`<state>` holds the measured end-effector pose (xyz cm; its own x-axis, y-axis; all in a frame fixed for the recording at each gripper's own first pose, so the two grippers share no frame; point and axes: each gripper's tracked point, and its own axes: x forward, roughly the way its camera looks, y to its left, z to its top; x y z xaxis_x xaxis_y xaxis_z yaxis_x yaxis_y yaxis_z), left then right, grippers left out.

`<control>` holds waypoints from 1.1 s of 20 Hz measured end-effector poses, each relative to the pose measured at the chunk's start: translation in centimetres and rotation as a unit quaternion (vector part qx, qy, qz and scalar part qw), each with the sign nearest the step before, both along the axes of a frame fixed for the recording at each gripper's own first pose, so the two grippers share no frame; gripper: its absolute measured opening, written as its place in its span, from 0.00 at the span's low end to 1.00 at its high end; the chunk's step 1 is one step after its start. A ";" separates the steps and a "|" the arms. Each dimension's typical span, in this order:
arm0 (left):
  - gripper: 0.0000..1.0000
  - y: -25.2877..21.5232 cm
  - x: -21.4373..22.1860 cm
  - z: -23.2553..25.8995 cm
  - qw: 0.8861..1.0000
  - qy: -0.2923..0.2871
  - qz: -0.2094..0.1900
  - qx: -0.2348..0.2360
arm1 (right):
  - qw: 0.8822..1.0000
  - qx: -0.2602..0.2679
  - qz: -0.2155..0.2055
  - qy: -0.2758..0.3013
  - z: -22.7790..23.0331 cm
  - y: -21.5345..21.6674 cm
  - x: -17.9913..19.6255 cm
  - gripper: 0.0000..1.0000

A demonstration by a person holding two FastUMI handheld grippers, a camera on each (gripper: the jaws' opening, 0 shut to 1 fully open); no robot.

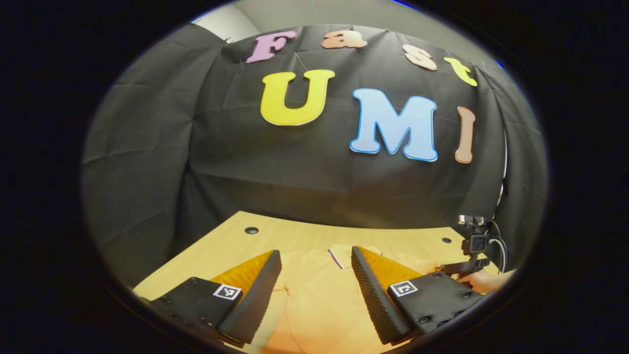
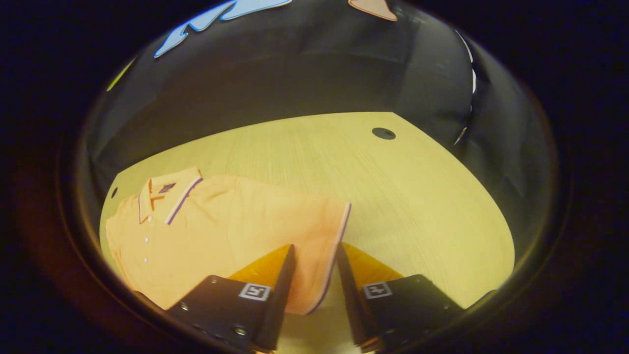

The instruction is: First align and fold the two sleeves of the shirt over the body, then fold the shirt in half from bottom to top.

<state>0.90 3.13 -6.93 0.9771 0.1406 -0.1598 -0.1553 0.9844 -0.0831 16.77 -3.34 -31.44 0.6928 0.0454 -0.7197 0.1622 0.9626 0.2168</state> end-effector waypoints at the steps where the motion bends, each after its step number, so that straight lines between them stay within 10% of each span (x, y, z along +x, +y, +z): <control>1: 0.95 0.0 -0.1 0.0 1.000 -0.001 0.000 0.000 | 1.000 0.001 0.001 0.001 -0.3 0.0 0.0 0.39; 4: 0.95 0.3 -0.7 0.5 1.000 -0.006 0.000 0.004 | 1.000 0.021 -0.008 0.002 -0.1 0.5 0.2 0.10; 7: 0.94 0.7 -1.1 0.7 1.000 -0.010 0.003 0.005 | 1.000 0.013 -0.006 0.000 0.1 0.6 0.3 0.03; 22: 0.95 4.2 -2.5 0.0 0.999 -0.014 0.031 -0.016 | 0.984 -0.083 0.108 -0.116 9.1 6.5 1.2 0.03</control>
